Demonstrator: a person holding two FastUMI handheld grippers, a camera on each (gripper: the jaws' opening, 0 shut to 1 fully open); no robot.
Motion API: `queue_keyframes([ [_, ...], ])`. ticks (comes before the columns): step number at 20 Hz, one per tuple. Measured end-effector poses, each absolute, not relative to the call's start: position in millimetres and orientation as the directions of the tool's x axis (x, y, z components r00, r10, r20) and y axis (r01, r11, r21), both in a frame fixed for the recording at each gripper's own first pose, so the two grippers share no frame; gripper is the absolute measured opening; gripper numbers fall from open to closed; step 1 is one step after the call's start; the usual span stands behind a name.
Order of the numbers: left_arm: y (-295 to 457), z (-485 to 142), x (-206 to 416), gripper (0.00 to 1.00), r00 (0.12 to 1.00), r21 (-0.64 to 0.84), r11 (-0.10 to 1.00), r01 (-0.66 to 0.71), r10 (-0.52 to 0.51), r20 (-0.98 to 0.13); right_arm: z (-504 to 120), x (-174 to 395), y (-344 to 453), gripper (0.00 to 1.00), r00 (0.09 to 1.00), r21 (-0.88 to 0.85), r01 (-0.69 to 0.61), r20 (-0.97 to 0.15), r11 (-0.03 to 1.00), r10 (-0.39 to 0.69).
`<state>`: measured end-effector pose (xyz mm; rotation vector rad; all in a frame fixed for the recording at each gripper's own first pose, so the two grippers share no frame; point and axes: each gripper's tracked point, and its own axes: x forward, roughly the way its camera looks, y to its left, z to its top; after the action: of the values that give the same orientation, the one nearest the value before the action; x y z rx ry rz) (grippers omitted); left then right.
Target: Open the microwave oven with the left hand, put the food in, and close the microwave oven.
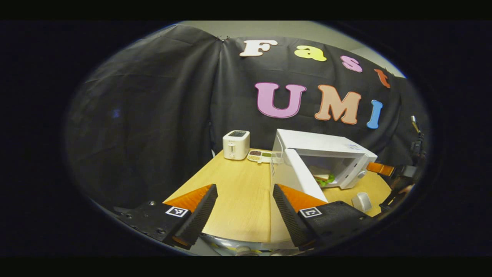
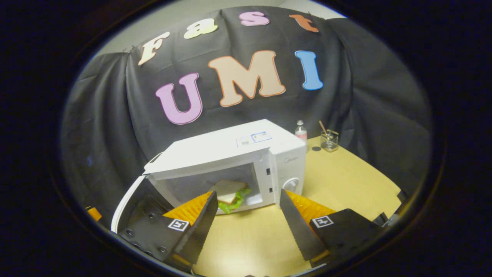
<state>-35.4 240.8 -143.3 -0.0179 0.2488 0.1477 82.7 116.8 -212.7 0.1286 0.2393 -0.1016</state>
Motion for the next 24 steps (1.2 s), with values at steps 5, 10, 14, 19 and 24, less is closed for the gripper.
queue_keyframes([
  [5,234.8,-166.4,-44.6,0.85,0.948,-0.017,0.998,-0.067,0.059,-0.314,-182.6,50.4,103.0,0.91,0.969,0.06,0.173,-0.186,0.983,-0.16],
  [10,234.3,-184.0,-49.7,0.44,0.927,-0.006,0.999,-0.044,0.038,-0.373,-158.0,32.5,108.9,0.91,0.972,0.058,0.203,-0.136,0.977,-0.194],
  [14,232.9,-194.5,-54.1,0.01,0.914,0.031,0.999,-0.023,0.034,-0.405,-144.0,23.4,111.4,0.92,0.97,0.055,0.218,-0.121,0.974,-0.21],
  [19,210.3,-197.1,-60.4,0.01,0.912,0.045,0.995,0.086,-0.061,-0.406,-134.1,9.1,107.0,0.91,0.962,0.065,0.255,-0.114,0.965,-0.247],
  [24,191.6,-199.7,-65.4,0.0,0.904,0.022,0.986,0.166,-0.143,-0.403,-126.6,-11.5,101.6,0.91,0.95,0.062,0.302,-0.102,0.951,-0.294],
])
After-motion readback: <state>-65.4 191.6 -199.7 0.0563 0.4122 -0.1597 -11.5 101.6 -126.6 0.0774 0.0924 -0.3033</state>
